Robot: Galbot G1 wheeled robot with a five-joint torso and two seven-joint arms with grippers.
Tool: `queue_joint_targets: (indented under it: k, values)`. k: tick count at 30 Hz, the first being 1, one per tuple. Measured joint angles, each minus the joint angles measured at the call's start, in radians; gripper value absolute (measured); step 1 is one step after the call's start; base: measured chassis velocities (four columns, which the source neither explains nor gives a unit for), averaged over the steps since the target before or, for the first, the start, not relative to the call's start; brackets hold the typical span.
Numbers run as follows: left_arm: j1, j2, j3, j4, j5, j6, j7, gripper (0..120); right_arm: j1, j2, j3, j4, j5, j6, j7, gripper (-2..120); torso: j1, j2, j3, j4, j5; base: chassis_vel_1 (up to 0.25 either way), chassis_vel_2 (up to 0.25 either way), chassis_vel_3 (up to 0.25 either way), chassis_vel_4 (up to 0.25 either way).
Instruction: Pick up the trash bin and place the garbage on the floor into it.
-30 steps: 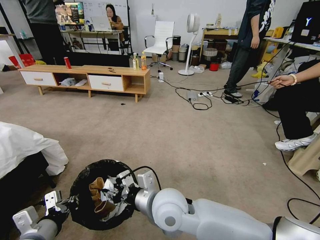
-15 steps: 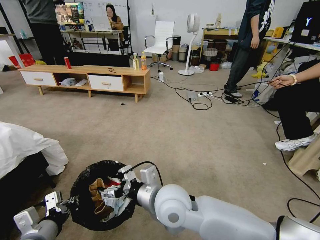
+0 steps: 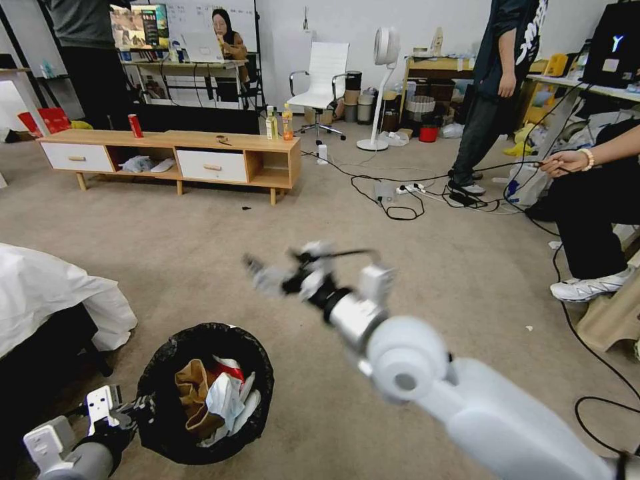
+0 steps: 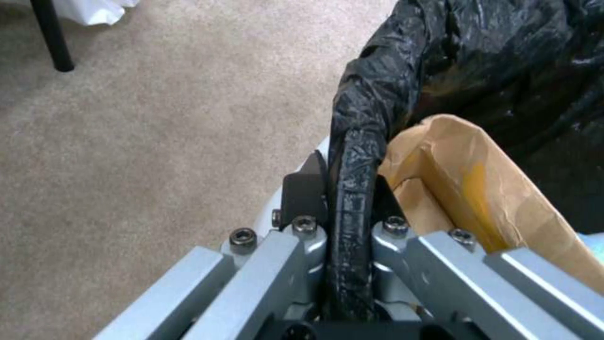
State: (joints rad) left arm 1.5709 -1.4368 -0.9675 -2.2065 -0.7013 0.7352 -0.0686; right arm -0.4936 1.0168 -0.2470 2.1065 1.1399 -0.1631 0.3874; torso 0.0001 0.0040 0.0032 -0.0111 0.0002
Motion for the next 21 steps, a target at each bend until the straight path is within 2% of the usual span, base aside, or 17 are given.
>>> queue_joint_targets:
  k: [1,2,3,5,7,10,14,16,17,19,20,21]
  values:
    - [0.000,0.000,0.000,0.000,0.000,0.000,0.000,3,0.000,0.000,0.000,0.000,0.000,0.000,0.000,100,0.000,0.000,0.000,0.0000,0.0000,0.000,0.000,0.000,0.000]
    - [0.005,-0.003,-0.005,-0.005,0.000,0.000,0.000,3,-0.009,-0.008,0.028,-0.004,-0.023,0.052,-0.031,100,0.000,0.000,0.000,0.0001,0.0001,0.000,0.000,0.000,0.000]
    - [0.005,-0.003,-0.005,-0.005,0.000,0.000,0.000,3,-0.009,-0.008,0.028,-0.004,-0.023,0.052,-0.031,100,0.000,0.000,0.000,0.0001,0.0001,0.000,0.000,0.000,0.000]
    - [0.014,-0.011,-0.015,-0.017,0.004,0.000,0.000,3,-0.033,-0.010,0.096,0.001,-0.070,0.116,-0.075,98,0.000,0.000,0.000,0.0008,-0.0001,0.000,0.000,0.000,0.000]
    - [0.018,-0.013,-0.017,-0.021,0.008,0.000,0.000,3,-0.044,-0.010,0.126,0.007,-0.089,0.122,-0.080,98,0.000,0.000,0.000,0.0005,-0.0001,0.000,0.000,0.000,0.000]
    - [0.036,-0.029,-0.030,-0.045,0.017,-0.003,0.001,3,-0.090,-0.017,0.249,0.038,-0.150,0.143,-0.106,99,0.000,0.000,0.000,0.0003,0.0000,0.000,0.000,0.000,0.000]
    - [0.045,-0.040,-0.037,-0.059,0.022,-0.006,0.002,3,-0.117,-0.024,0.313,0.059,-0.170,0.146,-0.110,99,0.000,0.000,0.000,0.0006,-0.0003,0.000,0.000,0.000,0.000]
    - [0.056,-0.057,-0.041,-0.079,0.038,-0.011,0.009,3,-0.184,-0.036,0.422,0.093,-0.228,0.146,-0.111,99,0.000,0.000,0.000,0.0004,-0.0002,0.000,0.000,0.000,0.000]
    - [0.056,-0.057,-0.041,-0.079,0.038,-0.011,0.009,3,-0.184,-0.036,0.422,0.093,-0.228,0.146,-0.111,99,0.000,0.000,0.000,0.0004,-0.0002,0.000,0.000,0.000,0.000]
    - [0.061,-0.068,-0.042,-0.092,0.060,-0.016,0.015,3,-0.298,-0.044,0.531,0.135,-0.309,0.137,-0.103,99,0.000,0.000,0.000,0.0002,0.0002,0.000,0.000,0.000,0.000]
    - [0.061,-0.068,-0.042,-0.092,0.060,-0.016,0.015,3,-0.298,-0.044,0.531,0.135,-0.309,0.137,-0.103,99,0.000,0.000,0.000,0.0002,0.0002,0.000,0.000,0.000,0.000]
    - [0.063,-0.073,-0.040,-0.097,0.067,-0.016,0.015,3,-0.378,-0.048,0.603,0.157,-0.365,0.134,-0.098,99,0.000,0.000,0.000,-0.0004,0.0001,0.000,0.000,0.000,0.000]
